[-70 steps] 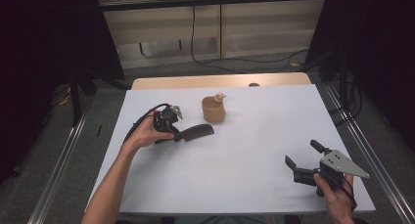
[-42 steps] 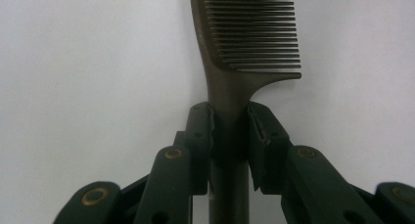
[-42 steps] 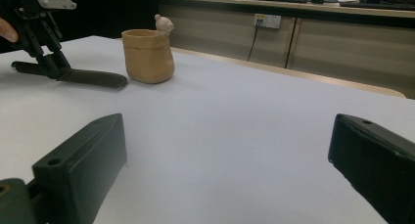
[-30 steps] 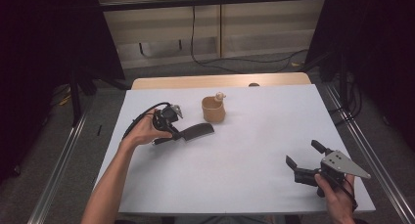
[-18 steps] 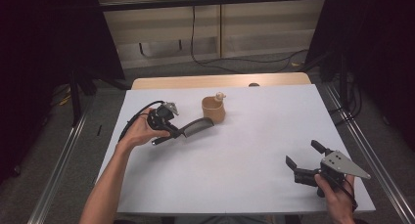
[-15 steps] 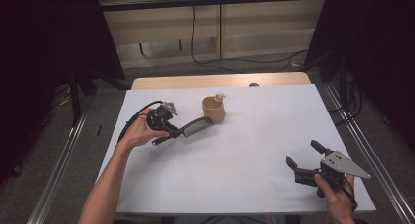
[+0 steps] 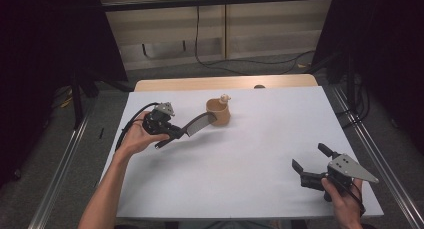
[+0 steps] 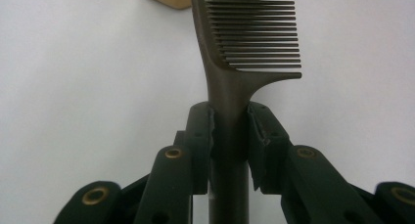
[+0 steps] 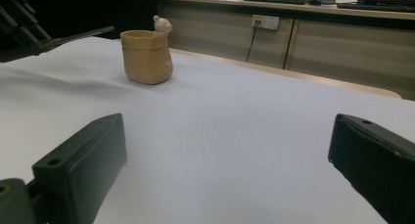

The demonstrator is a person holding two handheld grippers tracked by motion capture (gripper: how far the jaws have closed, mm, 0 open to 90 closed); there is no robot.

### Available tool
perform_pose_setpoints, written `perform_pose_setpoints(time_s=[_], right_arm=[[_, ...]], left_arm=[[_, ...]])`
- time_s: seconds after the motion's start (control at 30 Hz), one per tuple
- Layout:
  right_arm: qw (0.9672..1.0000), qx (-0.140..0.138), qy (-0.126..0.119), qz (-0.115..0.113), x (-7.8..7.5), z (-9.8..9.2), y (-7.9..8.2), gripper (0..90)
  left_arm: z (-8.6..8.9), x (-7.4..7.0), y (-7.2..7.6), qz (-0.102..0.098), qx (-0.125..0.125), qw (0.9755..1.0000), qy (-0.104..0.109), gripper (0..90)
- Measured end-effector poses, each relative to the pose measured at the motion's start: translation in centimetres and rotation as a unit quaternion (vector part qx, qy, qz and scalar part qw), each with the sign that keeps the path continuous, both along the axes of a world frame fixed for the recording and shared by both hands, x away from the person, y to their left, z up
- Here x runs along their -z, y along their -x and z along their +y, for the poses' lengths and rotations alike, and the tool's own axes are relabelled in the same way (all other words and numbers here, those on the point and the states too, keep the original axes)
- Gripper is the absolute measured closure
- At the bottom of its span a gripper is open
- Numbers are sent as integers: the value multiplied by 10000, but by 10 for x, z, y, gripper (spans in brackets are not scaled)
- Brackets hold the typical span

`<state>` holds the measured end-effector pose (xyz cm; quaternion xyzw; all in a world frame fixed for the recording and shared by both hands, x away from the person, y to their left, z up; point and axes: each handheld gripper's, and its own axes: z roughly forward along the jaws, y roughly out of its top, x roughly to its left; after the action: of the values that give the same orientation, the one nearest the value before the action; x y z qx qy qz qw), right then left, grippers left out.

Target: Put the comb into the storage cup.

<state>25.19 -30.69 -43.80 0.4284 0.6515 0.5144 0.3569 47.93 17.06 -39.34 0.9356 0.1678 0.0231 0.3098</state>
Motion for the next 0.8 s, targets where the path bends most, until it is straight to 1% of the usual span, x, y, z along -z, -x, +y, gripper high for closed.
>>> perform_pose_setpoints(time_s=[0.03,0.1,0.13,0.17,0.2,0.27,0.3,0.33,0.37,0.4,0.47,0.5,0.53,0.6,0.63,0.67,0.7,0.73,0.8], right_arm=[[10000,-7,-3,-2,0,0,0,2],[10000,2,0,-5,0,0,0,1],[10000,0,-2,-6,0,0,0,2],[10000,0,-2,-6,0,0,0,2],[10000,-12,-6,-10,0,0,0,2],[10000,-11,-8,-7,0,0,0,2],[10000,-9,-6,-12,0,0,0,2],[10000,7,-5,-19,0,0,0,2],[10000,24,-4,-29,0,0,0,2],[10000,37,-15,-35,0,0,0,1],[10000,32,-18,-37,0,0,0,1],[10000,34,-14,-37,0,-1,0,1],[10000,33,-15,-40,0,-1,0,1],[10000,37,-7,-33,0,0,0,1],[10000,39,-12,-34,0,0,0,1],[10000,37,-16,-41,0,0,0,1],[10000,40,-14,-38,0,0,0,1],[10000,35,-15,-40,0,0,0,1],[10000,39,-18,-40,0,-1,0,1]], left_arm=[[0,0,1,-61,-13,10000,11,729],[1,0,1,-109,-31,9999,26,728],[1,0,2,-159,-78,9998,37,729],[1,0,2,-159,-78,9998,37,729],[2,-1,1,-214,-124,9996,111,729],[4,-2,1,-253,-205,9993,178,729],[4,-2,1,-253,-205,9993,178,729],[6,-3,0,-421,-425,9979,237,729],[8,-3,0,-427,-486,9975,297,729],[9,-2,-1,-452,-514,9970,348,729],[10,-1,-1,-444,-551,9968,375,729],[12,-1,-1,-489,-569,9965,380,729],[12,-1,0,-471,-638,9958,462,728],[13,-1,1,-499,-767,9939,609,728],[13,-1,1,-499,-767,9939,609,728],[15,-3,1,-531,-831,9923,747,728],[16,-4,1,-568,-856,9917,778,729],[16,-5,2,-568,-921,9903,869,729],[16,-6,3,-575,-905,9901,904,729]])
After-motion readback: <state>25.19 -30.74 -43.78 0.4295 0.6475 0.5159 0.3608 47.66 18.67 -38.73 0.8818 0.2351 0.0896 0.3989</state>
